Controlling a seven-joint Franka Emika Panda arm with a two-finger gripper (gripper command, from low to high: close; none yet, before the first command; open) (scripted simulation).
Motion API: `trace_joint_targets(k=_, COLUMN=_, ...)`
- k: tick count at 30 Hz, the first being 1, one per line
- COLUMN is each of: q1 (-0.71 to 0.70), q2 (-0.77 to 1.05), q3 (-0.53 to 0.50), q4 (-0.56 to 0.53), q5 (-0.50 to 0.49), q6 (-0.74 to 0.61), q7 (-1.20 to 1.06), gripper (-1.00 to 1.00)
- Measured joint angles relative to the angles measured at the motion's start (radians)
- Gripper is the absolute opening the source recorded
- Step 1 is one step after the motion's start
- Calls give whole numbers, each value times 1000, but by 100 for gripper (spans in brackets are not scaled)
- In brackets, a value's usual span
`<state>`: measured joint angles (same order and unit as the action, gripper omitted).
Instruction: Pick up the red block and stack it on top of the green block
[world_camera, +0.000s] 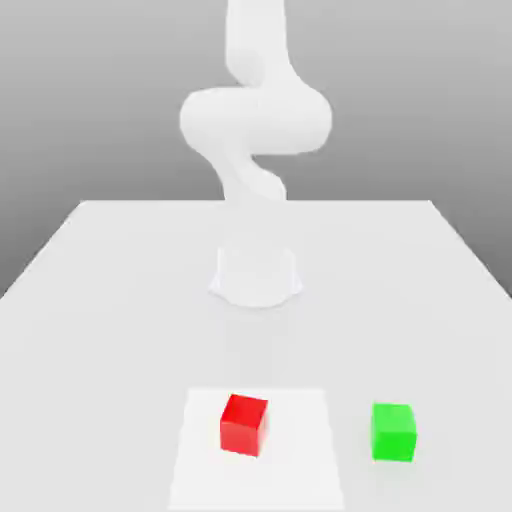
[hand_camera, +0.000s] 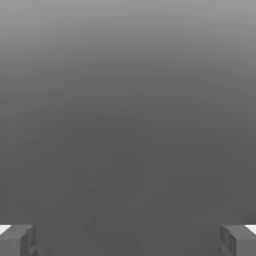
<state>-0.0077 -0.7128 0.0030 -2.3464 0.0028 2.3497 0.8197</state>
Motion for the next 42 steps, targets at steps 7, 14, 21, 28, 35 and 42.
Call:
trace_joint_targets(k=7, q1=-23, q2=264, q3=11, q4=-137, q5=6, q6=149, q7=61, gripper=0)
trace_joint_targets(k=14, q1=-42, q2=518, q3=20, q4=-270, q5=4, q6=293, q7=125, gripper=0)
trace_joint_targets(k=21, q1=-51, q2=772, q3=17, q4=-380, q5=-7, q6=447, q7=187, gripper=0)
trace_joint_targets(k=28, q1=-44, q2=974, q3=8, q4=-358, q5=-18, q6=617, q7=199, gripper=-100)
trace_joint_targets(k=35, q1=-47, q2=948, q3=11, q4=-362, q5=-20, q6=595, q7=201, gripper=-100)
trace_joint_targets(k=42, q1=37, q2=751, q3=62, q4=-365, q5=-5, q6=400, q7=153, gripper=-100)
